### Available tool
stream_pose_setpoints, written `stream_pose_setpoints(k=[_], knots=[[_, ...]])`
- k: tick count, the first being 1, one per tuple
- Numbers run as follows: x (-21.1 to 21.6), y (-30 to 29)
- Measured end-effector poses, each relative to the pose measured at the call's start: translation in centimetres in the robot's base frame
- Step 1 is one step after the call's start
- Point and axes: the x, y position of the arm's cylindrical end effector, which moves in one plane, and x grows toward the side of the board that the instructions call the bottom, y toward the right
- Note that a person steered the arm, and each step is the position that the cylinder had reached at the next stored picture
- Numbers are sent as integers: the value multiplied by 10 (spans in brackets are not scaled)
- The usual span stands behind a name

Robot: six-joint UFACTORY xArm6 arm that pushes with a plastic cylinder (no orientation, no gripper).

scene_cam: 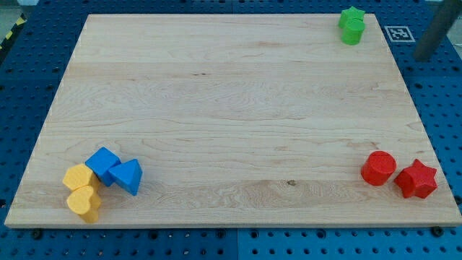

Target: Slide the green star towards left

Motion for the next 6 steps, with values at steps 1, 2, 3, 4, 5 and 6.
stream_pose_setpoints(k=[1, 2, 3, 4, 5, 6], knots=[[-69, -14], [-87, -15], [-91, -56], [-91, -113], [-91, -165], [-90, -201]])
